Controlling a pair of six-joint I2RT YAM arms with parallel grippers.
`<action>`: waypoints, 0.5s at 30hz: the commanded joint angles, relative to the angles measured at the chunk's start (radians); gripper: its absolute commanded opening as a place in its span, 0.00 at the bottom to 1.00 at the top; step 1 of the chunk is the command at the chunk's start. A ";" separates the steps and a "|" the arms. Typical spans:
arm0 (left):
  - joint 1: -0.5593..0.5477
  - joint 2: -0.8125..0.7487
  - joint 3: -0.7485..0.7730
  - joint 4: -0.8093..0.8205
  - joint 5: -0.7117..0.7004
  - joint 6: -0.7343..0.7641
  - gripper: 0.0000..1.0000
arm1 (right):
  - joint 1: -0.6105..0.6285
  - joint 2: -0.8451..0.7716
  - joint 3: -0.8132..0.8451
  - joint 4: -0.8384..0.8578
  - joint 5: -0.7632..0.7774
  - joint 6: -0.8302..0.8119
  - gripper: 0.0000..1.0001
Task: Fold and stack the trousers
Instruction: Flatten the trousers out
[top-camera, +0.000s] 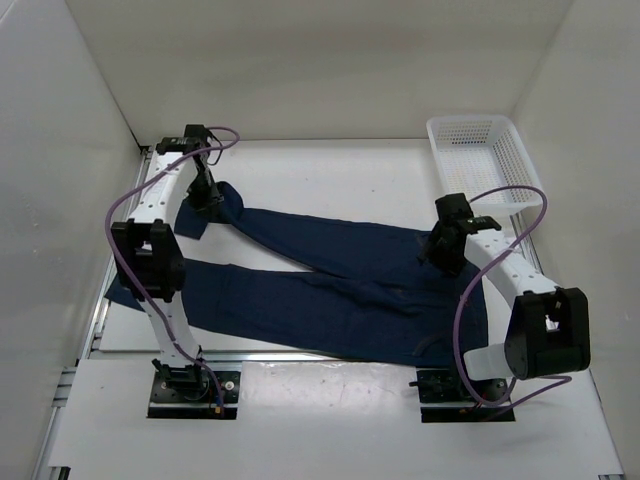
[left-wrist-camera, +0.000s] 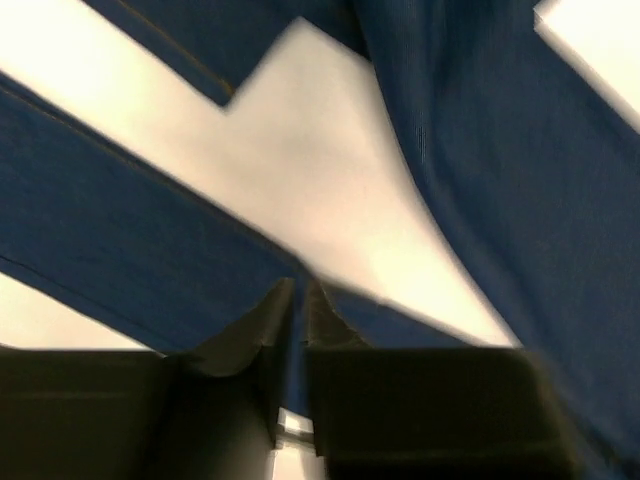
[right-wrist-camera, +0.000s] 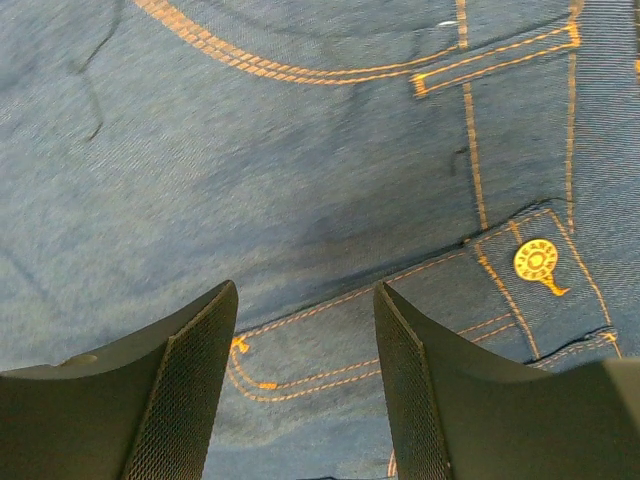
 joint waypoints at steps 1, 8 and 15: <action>-0.012 -0.119 -0.082 0.095 0.106 0.012 0.29 | 0.032 -0.044 -0.003 -0.002 0.010 -0.028 0.62; -0.130 -0.051 -0.134 0.102 0.025 0.002 0.21 | 0.051 -0.098 -0.035 -0.011 0.010 -0.028 0.62; -0.174 0.001 -0.182 0.143 0.138 -0.008 0.18 | 0.101 -0.118 -0.078 -0.011 0.010 -0.018 0.62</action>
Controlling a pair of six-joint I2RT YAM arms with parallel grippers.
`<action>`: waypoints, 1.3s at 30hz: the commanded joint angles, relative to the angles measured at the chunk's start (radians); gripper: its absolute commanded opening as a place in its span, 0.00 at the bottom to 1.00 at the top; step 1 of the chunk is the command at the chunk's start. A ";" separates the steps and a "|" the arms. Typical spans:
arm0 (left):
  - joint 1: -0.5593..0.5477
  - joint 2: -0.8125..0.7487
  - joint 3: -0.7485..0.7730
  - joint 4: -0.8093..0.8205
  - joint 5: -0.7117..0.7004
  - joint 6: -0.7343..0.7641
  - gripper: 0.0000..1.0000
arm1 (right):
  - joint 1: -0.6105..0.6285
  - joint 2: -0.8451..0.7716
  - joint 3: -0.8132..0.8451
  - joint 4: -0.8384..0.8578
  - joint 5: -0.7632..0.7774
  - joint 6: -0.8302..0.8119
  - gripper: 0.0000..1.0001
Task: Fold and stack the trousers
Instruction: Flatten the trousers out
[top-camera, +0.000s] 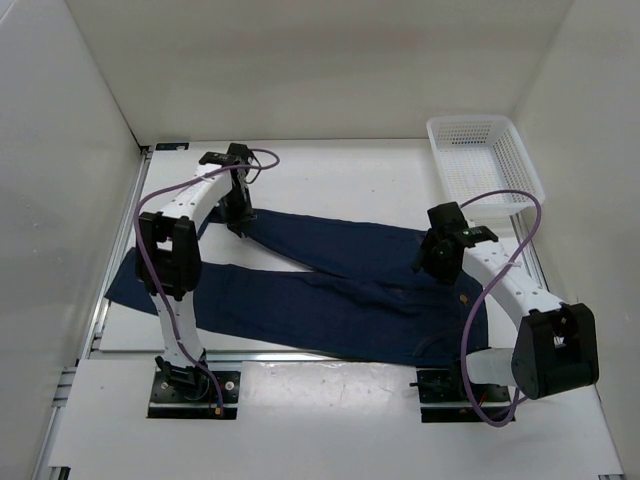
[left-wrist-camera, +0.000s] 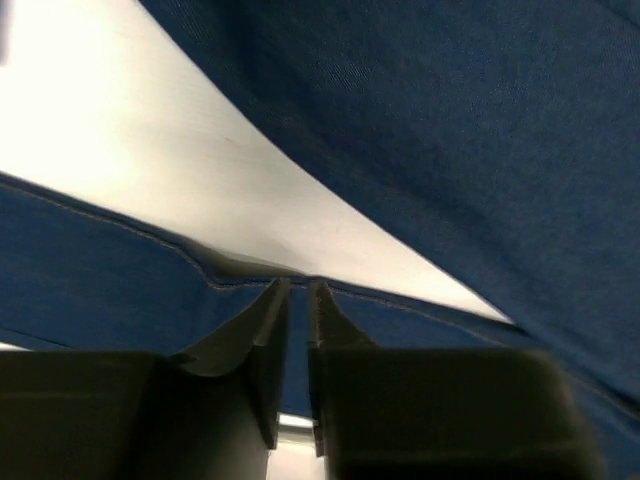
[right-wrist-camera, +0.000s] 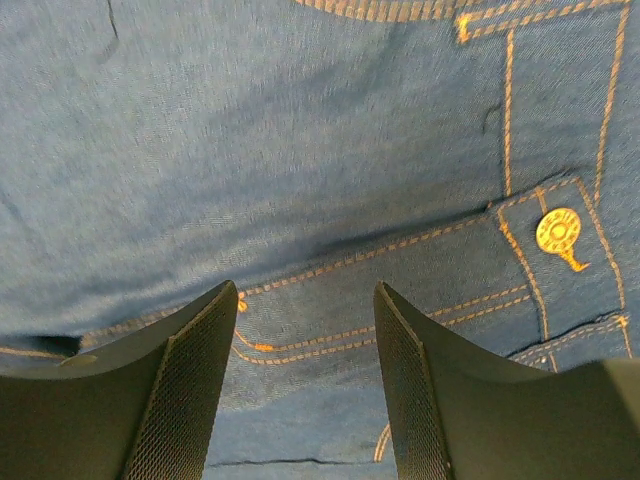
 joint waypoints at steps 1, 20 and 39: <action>0.004 0.007 -0.020 0.040 0.090 -0.023 0.29 | 0.017 -0.031 -0.022 -0.008 0.009 0.001 0.62; -0.036 0.035 0.208 -0.109 -0.175 -0.078 0.11 | 0.026 -0.031 -0.013 -0.019 0.009 0.001 0.62; 0.032 -0.021 -0.107 0.147 -0.016 -0.103 0.97 | 0.026 -0.053 -0.024 -0.030 0.019 0.001 0.66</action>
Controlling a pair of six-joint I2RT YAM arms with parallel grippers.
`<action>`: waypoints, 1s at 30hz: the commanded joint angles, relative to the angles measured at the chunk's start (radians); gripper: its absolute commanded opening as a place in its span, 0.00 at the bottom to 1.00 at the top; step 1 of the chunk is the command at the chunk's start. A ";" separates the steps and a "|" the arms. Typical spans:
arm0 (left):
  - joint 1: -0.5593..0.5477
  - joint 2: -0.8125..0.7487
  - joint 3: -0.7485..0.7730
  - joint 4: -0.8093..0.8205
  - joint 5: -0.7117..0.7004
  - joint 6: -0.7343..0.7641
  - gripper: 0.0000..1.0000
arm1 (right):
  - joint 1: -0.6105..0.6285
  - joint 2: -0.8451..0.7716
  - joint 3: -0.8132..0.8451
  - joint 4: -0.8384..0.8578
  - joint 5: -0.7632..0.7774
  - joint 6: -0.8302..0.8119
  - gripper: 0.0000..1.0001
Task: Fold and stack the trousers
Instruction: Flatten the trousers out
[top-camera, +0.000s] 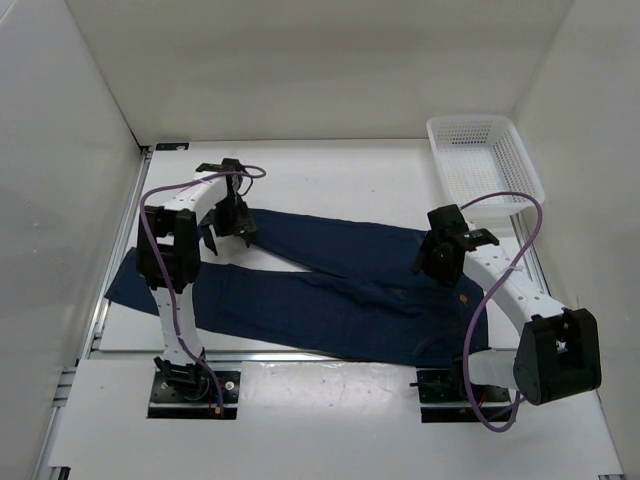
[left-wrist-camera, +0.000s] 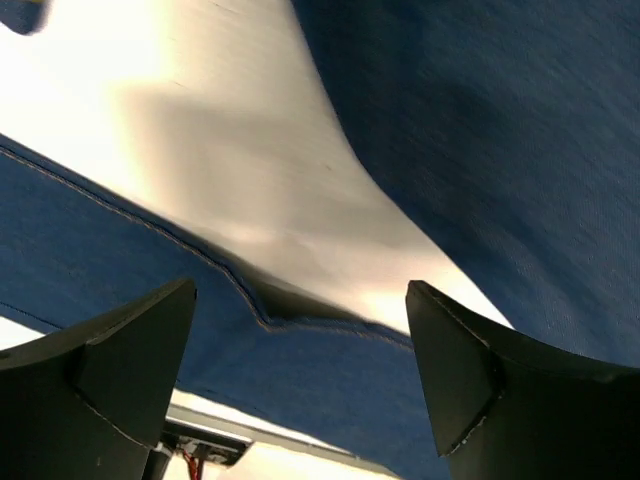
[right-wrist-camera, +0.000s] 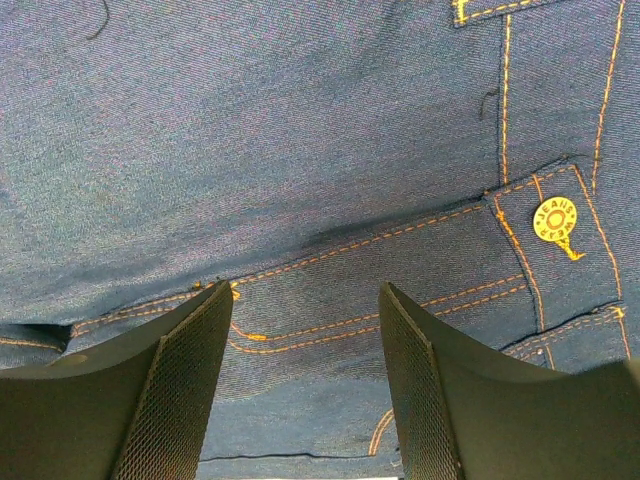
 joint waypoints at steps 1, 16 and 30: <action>-0.009 -0.074 0.002 0.136 0.031 -0.008 0.96 | 0.006 -0.014 0.000 -0.021 0.016 0.001 0.66; -0.023 -0.074 -0.045 0.237 0.120 -0.047 0.92 | 0.006 -0.034 -0.009 -0.021 0.016 0.001 0.66; -0.023 -0.036 0.024 0.183 -0.043 -0.047 0.10 | 0.006 -0.043 -0.009 -0.030 0.007 0.001 0.66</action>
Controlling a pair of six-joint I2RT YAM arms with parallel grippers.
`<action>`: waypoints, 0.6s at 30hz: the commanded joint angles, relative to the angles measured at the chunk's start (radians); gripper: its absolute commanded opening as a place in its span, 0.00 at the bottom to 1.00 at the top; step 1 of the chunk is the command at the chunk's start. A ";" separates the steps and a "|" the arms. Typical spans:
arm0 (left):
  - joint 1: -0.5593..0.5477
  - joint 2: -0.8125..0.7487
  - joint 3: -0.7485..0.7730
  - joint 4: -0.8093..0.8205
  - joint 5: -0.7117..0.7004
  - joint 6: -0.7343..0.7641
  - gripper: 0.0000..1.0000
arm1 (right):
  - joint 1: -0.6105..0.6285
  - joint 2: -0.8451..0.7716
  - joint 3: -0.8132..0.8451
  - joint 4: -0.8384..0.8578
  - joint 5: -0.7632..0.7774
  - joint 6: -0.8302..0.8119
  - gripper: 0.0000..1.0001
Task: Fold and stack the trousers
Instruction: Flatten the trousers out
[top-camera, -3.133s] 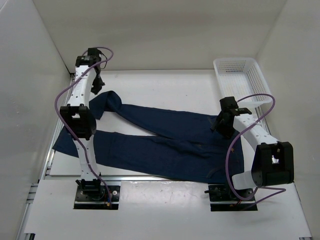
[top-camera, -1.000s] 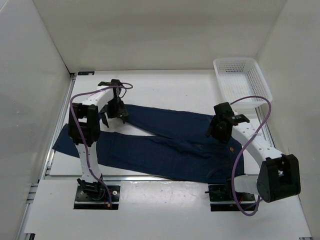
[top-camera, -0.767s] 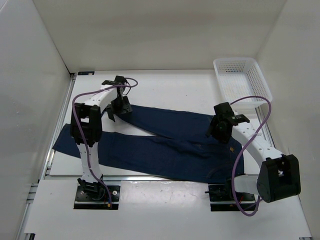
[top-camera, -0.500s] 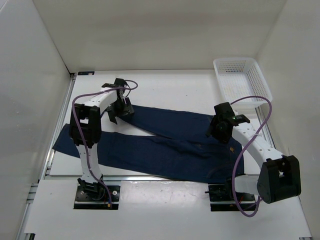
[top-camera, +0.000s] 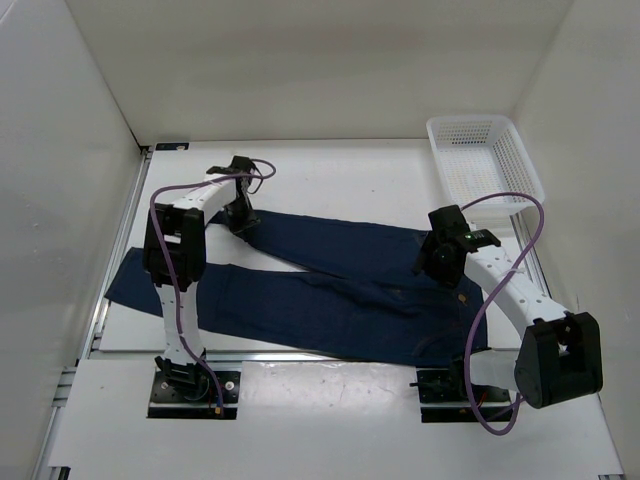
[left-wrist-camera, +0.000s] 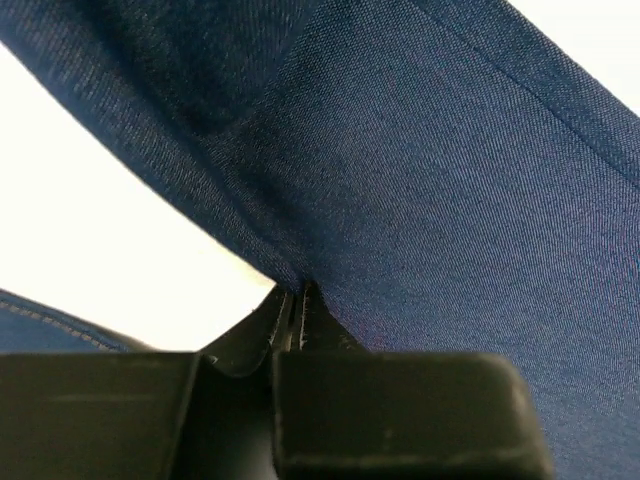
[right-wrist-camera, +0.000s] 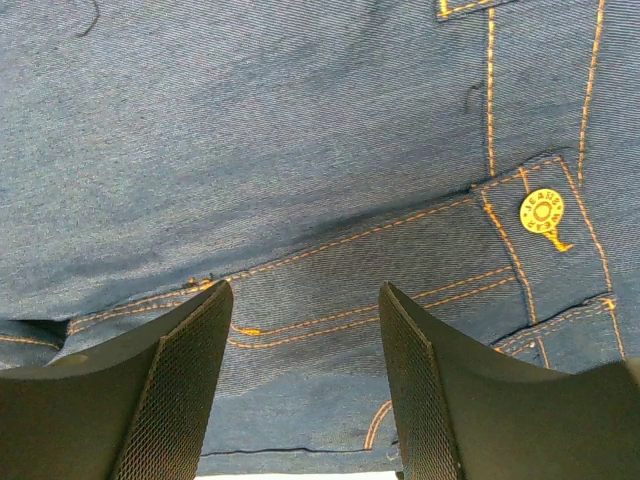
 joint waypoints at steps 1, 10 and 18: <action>0.003 -0.080 0.041 -0.042 -0.097 0.004 0.10 | 0.006 -0.026 -0.009 -0.003 0.007 0.000 0.66; 0.003 -0.255 0.009 -0.095 -0.053 0.022 0.10 | 0.006 -0.026 -0.009 -0.003 0.007 0.000 0.66; -0.021 0.026 0.391 -0.261 -0.054 0.065 0.43 | 0.006 -0.017 -0.009 0.006 0.007 0.000 0.66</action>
